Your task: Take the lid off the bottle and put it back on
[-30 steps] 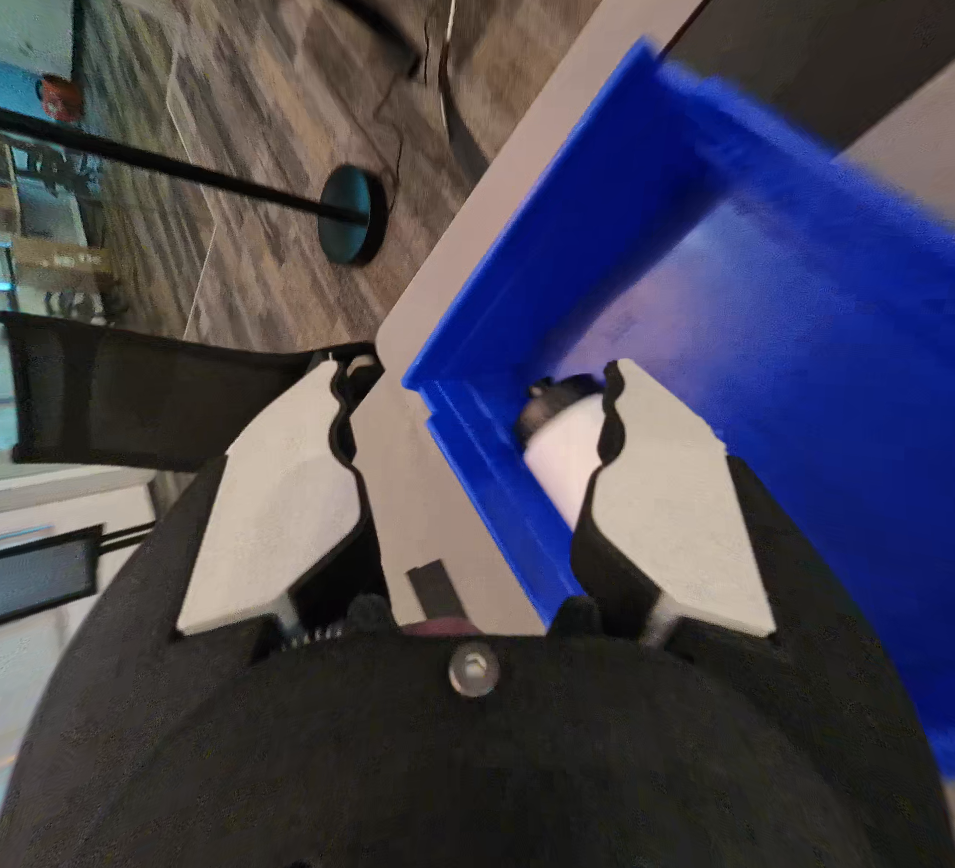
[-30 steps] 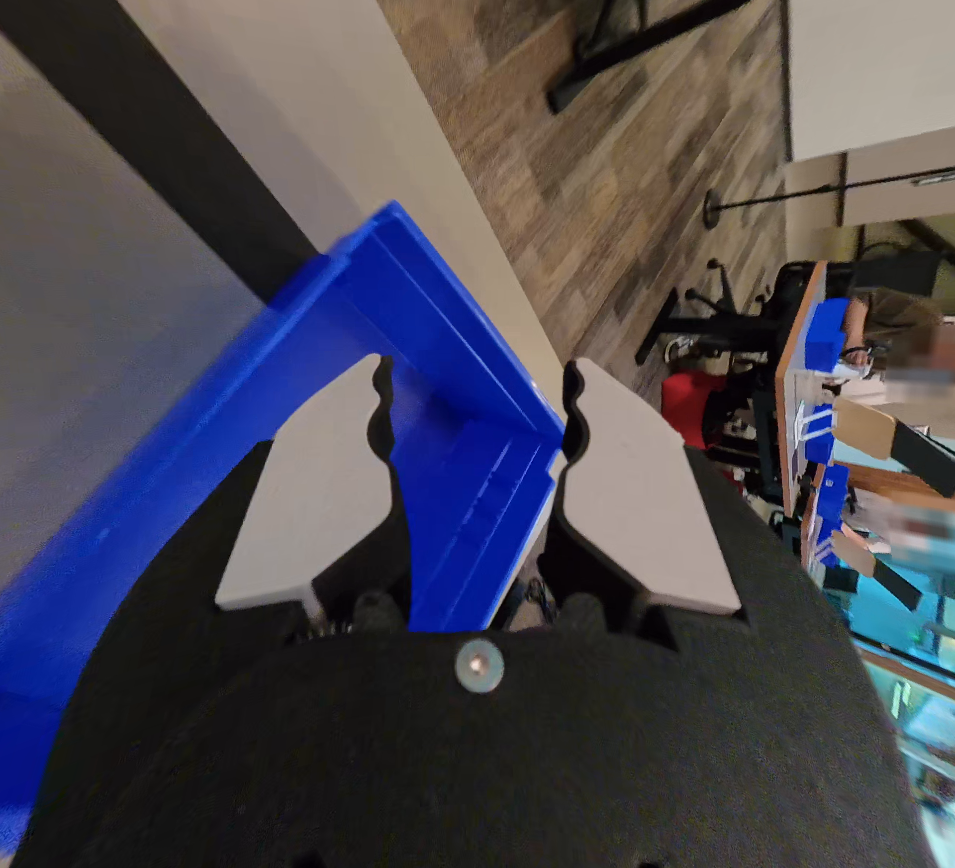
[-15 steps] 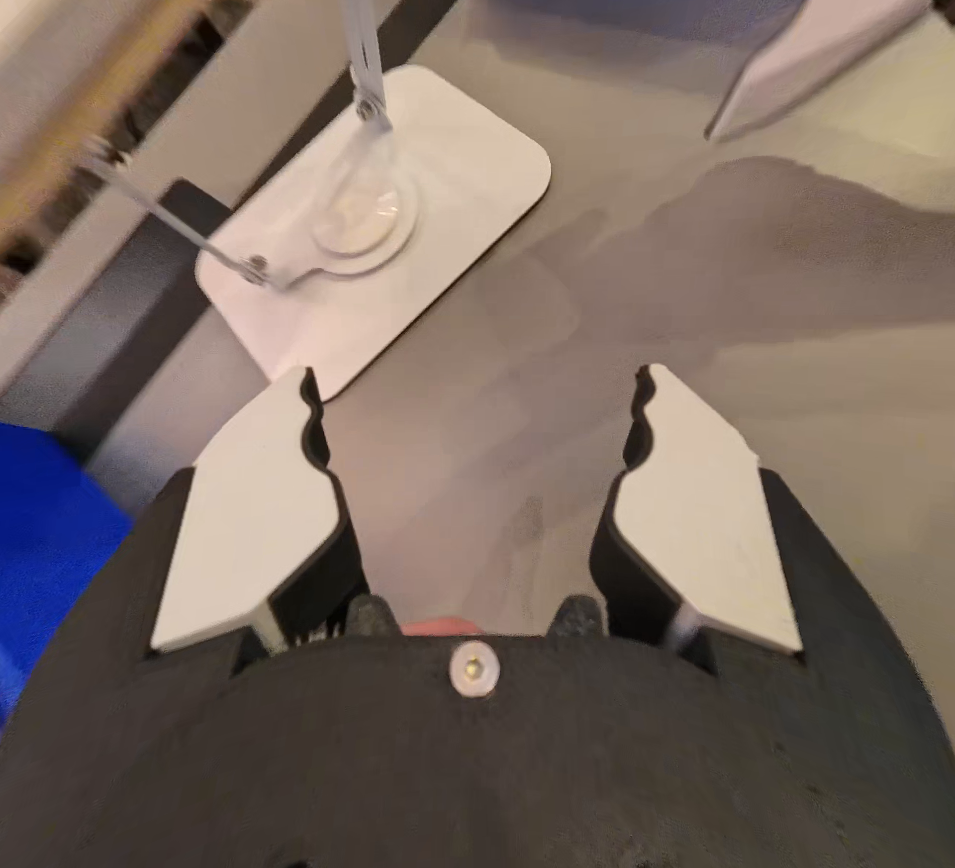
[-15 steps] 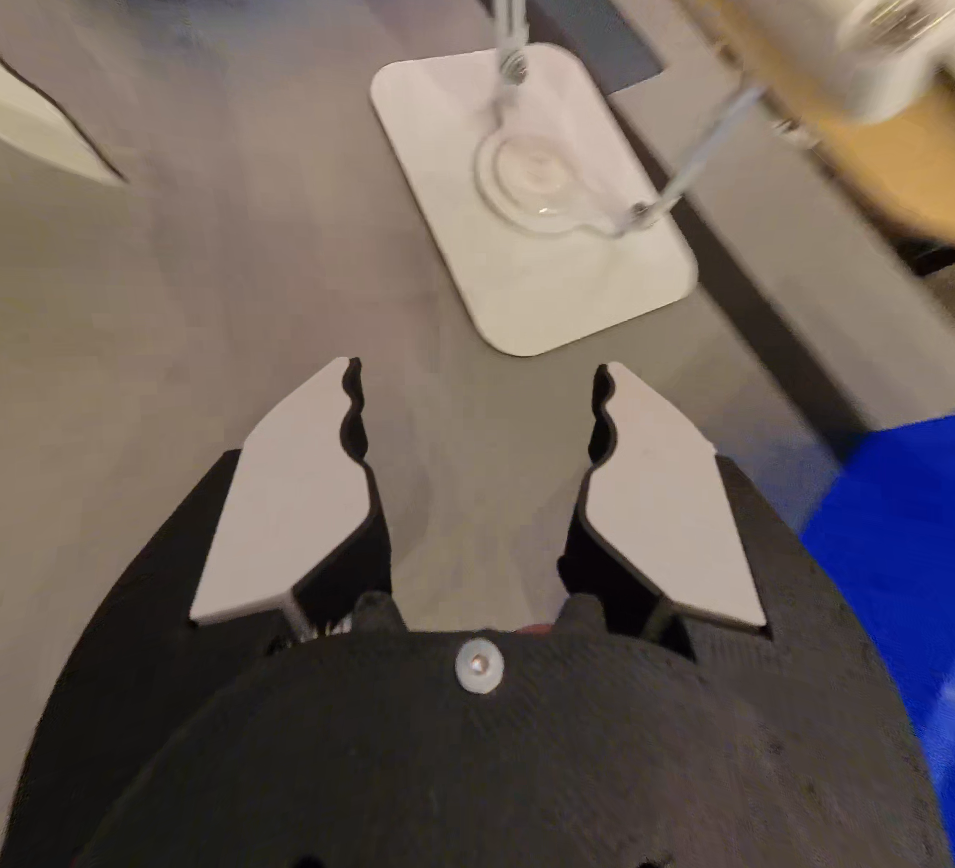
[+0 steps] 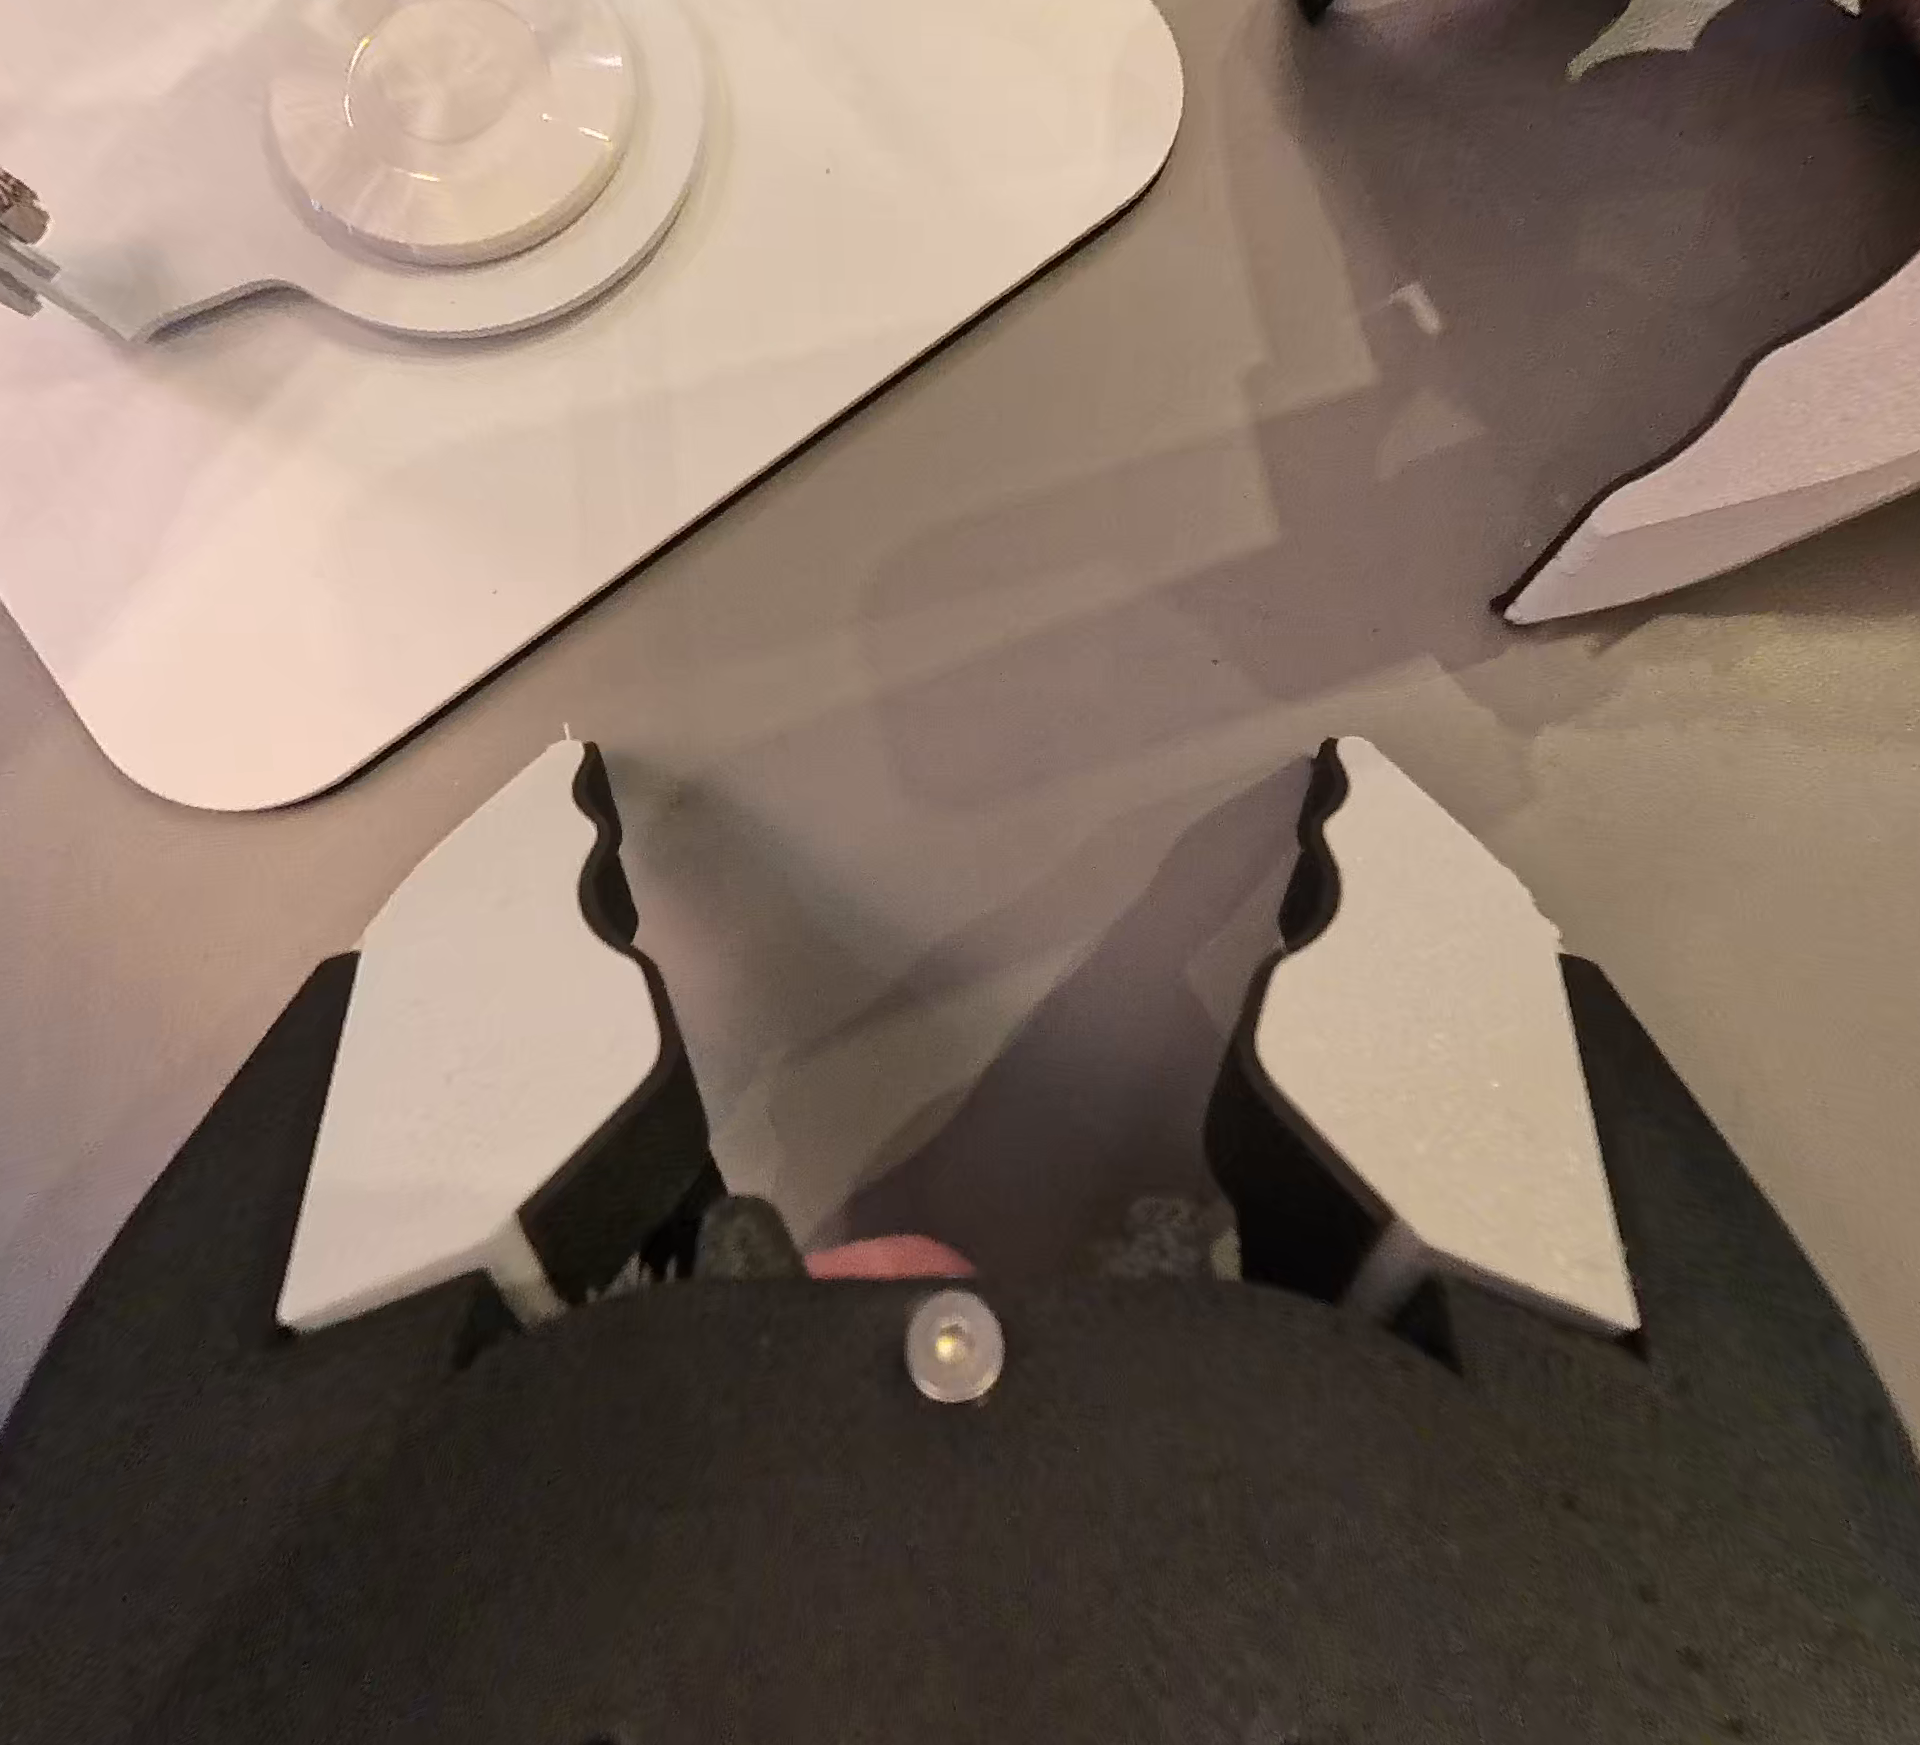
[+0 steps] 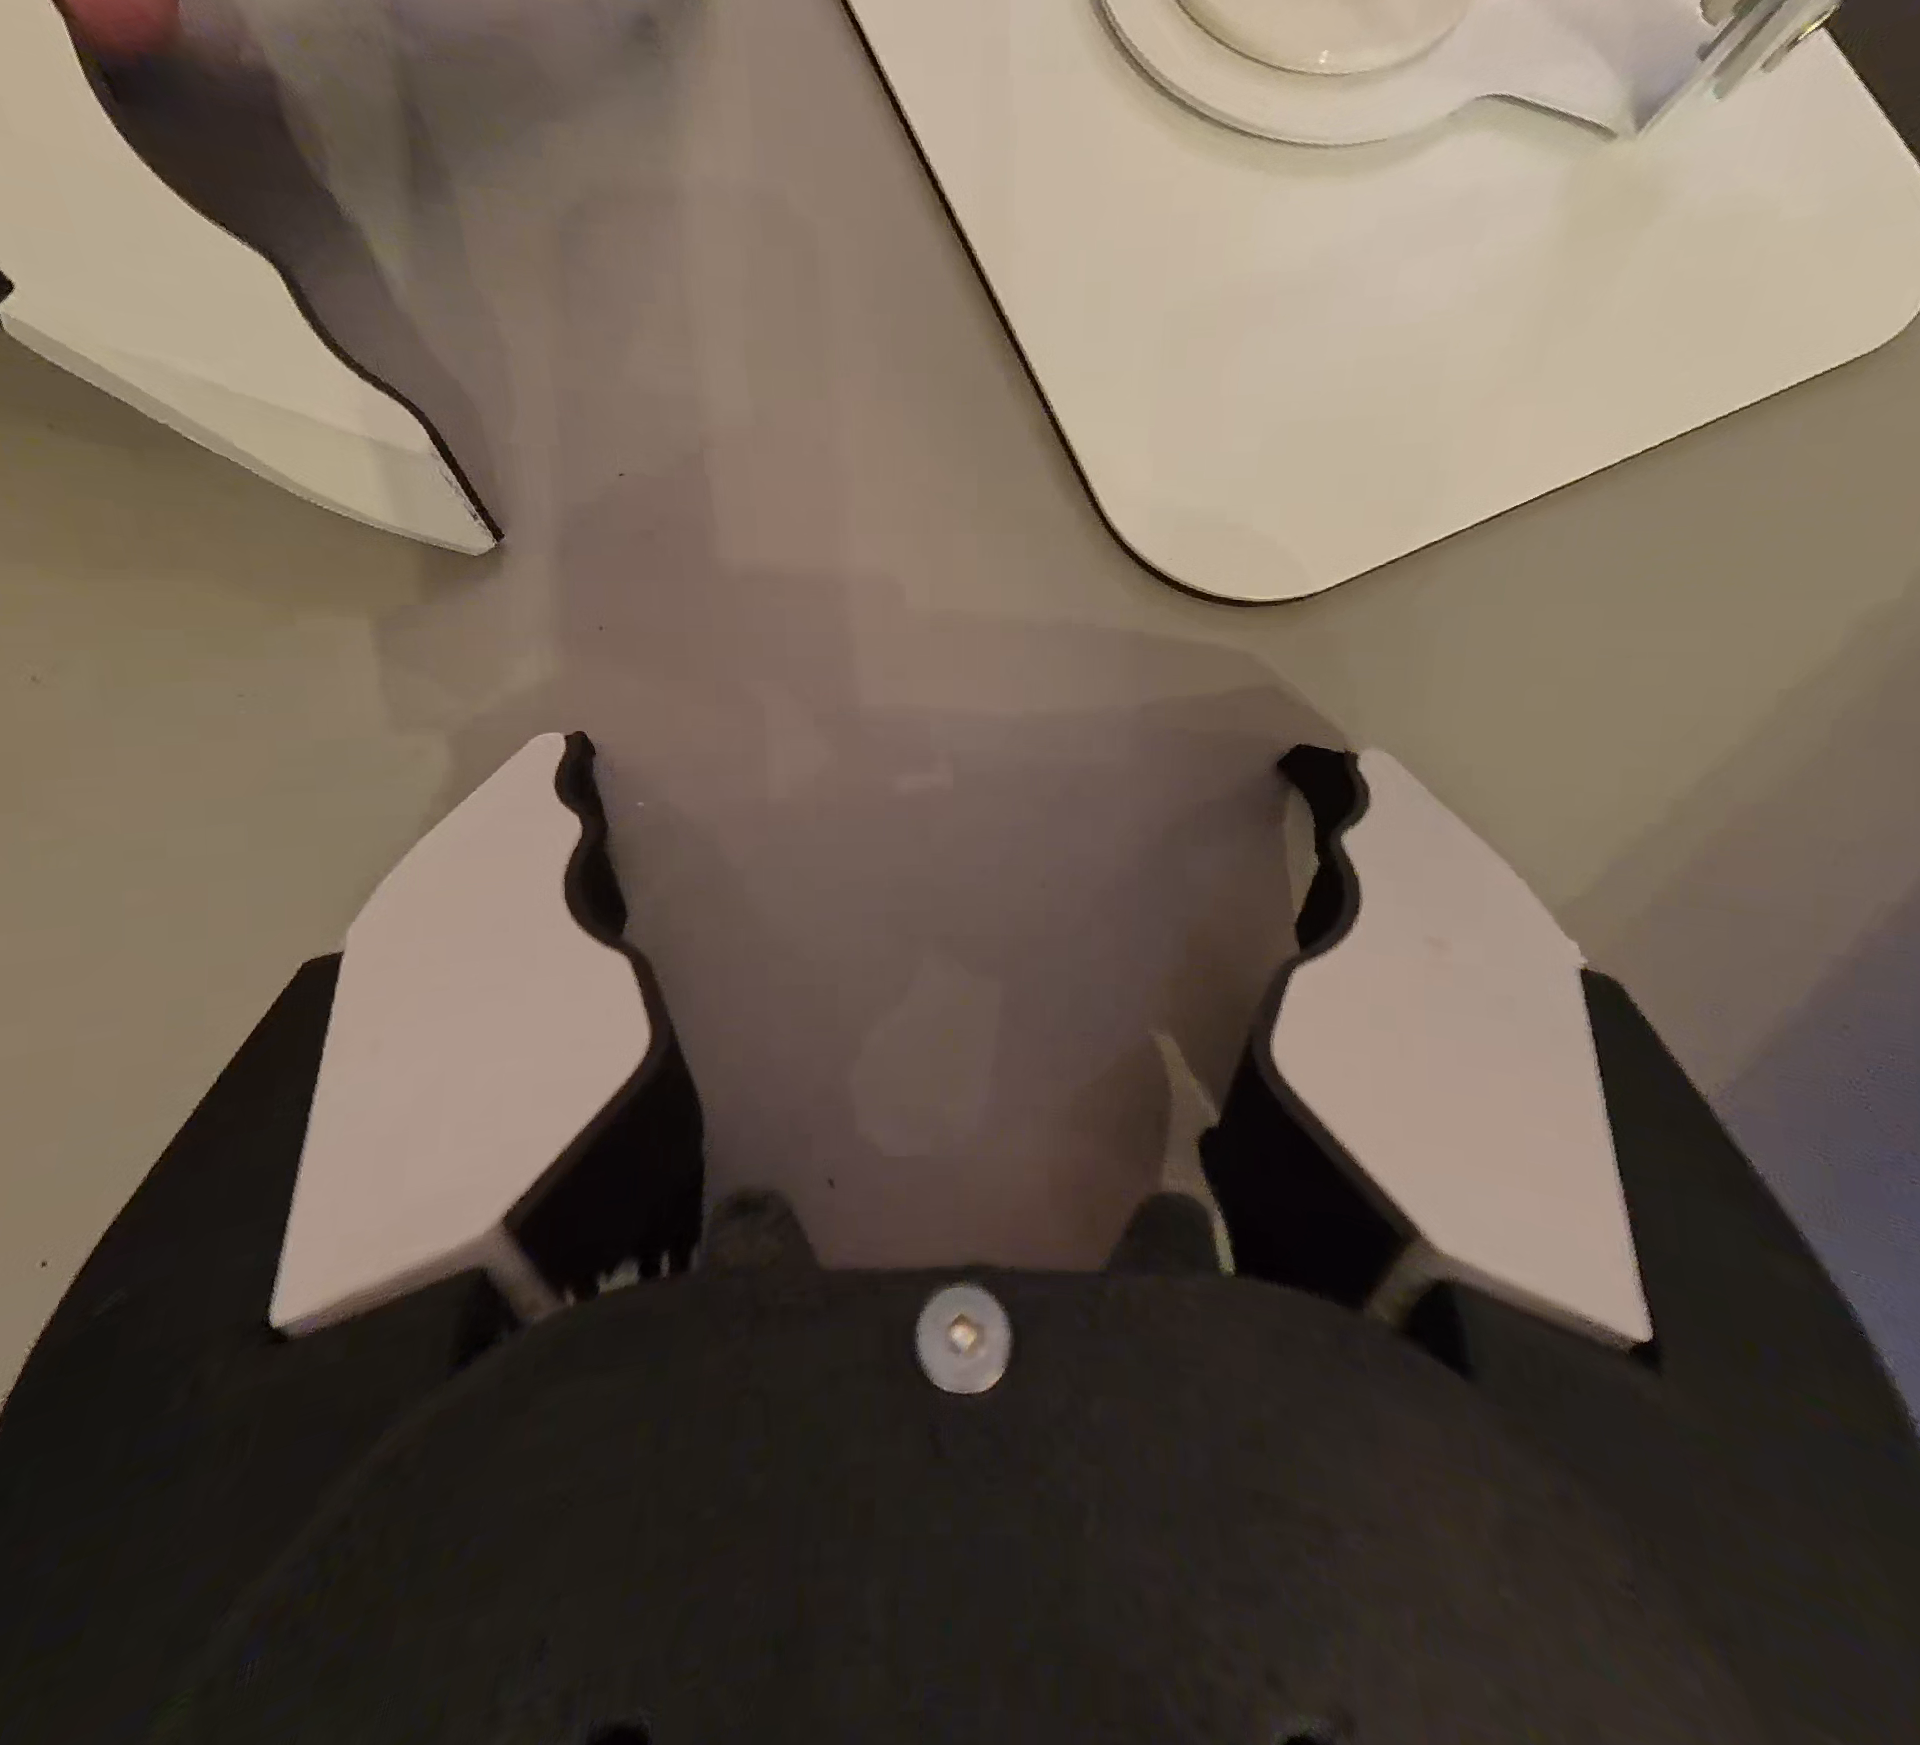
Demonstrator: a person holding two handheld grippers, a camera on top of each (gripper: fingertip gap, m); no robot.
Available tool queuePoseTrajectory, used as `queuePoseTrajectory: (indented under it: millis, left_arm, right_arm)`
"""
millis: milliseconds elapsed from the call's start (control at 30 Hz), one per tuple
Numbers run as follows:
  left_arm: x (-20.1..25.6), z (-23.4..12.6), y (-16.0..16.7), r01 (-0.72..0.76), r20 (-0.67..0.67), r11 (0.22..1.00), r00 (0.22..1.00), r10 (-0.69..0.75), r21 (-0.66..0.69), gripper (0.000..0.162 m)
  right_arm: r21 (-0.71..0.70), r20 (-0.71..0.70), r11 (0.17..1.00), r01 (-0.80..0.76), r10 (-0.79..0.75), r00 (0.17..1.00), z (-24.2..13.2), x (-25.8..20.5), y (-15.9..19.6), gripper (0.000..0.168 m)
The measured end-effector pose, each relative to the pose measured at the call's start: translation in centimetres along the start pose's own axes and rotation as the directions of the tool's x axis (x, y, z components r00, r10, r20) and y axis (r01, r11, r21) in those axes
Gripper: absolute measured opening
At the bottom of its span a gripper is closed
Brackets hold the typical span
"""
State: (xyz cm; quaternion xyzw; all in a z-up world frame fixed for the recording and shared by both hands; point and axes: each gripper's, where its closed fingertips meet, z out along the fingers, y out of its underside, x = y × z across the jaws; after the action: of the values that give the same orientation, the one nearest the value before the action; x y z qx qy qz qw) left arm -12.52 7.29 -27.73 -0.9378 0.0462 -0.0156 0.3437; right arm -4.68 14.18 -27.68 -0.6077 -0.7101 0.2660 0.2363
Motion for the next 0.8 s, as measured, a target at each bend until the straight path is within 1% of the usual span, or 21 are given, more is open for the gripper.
queuePoseTrajectory:
  millis: [167,233,267,300,333,400,433,467,500,533,567,600,667,700,733,800]
  left_arm:
    - [0.0,0.0,0.0,-0.002,-0.001,1.0,1.0,0.002,0.002,0.122]
    - [0.1,-0.1,0.0,-0.008,-0.007,1.0,1.0,0.008,0.007,0.119]
    - [0.3,-0.2,-0.1,-0.017,-0.017,1.0,1.0,0.017,0.013,0.115]
    - [0.7,-0.4,-0.4,-0.044,-0.033,0.998,0.998,0.045,0.039,0.113]
    - [0.8,-1.0,-0.9,-0.074,-0.028,0.993,0.997,0.077,0.088,0.113]
    - [0.5,-3.2,-1.4,-0.097,-0.024,0.985,0.995,0.102,0.145,0.111]
    - [0.2,-4.8,-1.8,-0.098,-0.032,0.98,0.994,0.105,0.176,0.111]
    - [-0.4,-6.8,-2.5,-0.1,-0.01,0.97,0.994,0.105,0.22,0.109]
    - [-1.3,-9.1,-3.0,-0.094,0.02,0.962,0.996,0.092,0.258,0.105]
    - [-2.3,-11.5,-3.4,-0.085,0.055,0.953,0.996,0.072,0.292,0.104]
    - [-3.9,-13.9,-3.5,-0.074,0.121,0.945,0.992,0.037,0.318,0.099]
    - [-6.4,-16.2,-3.3,-0.059,0.227,0.944,0.974,-0.017,0.323,0.096]
    - [-11.8,-20.3,-1.6,-0.018,0.439,0.959,0.892,-0.112,0.281,0.091]
    - [-14.2,-21.6,-0.5,0.026,0.496,0.968,0.855,-0.151,0.25,0.093]
    - [-16.3,-22.2,0.8,0.09,0.516,0.972,0.835,-0.193,0.218,0.093]
    - [-20.2,-22.3,3.8,0.227,0.536,0.966,0.804,-0.258,0.124,0.101]
  right_arm:
    - [0.0,0.0,1.0,0.002,-0.002,1.0,0.0,0.0,0.0,0.128]
    - [0.0,0.005,1.0,0.009,-0.009,1.0,0.0,0.0,0.0,0.128]
    - [0.0,0.007,1.0,0.011,-0.011,1.0,0.0,0.0,-0.1,0.128]
    - [0.001,0.008,1.0,0.013,-0.013,1.0,0.0,0.0,-0.1,0.128]
    - [0.001,0.009,1.0,0.013,-0.013,1.0,0.0,0.0,-0.1,0.128]
    - [0.001,0.009,1.0,0.014,-0.014,1.0,0.0,0.0,-0.1,0.127]
    - [0.002,0.01,1.0,0.014,-0.014,1.0,0.0,0.0,-0.1,0.127]
    - [0.002,0.01,1.0,0.015,-0.015,1.0,0.0,0.0,-0.1,0.127]
    - [0.003,0.012,1.0,0.016,-0.016,1.0,0.0,0.0,-0.1,0.126]
    - [0.003,0.012,1.0,0.017,-0.017,1.0,0.0,-0.1,-0.1,0.126]
    - [0.003,0.013,1.0,0.017,-0.017,1.0,0.0,-0.1,-0.1,0.126]
    - [0.003,0.014,1.0,0.017,-0.017,1.0,0.0,-0.1,-0.1,0.126]
    - [0.003,0.014,1.0,0.018,-0.018,1.0,0.0,-0.1,-0.1,0.126]
    - [0.003,0.015,1.0,0.018,-0.018,1.0,0.0,-0.1,-0.1,0.126]
    - [0.003,0.015,1.0,0.018,-0.018,1.0,0.0,-0.1,-0.1,0.126]
    - [0.003,0.016,1.0,0.018,-0.018,1.0,0.0,-0.1,-0.2,0.126]
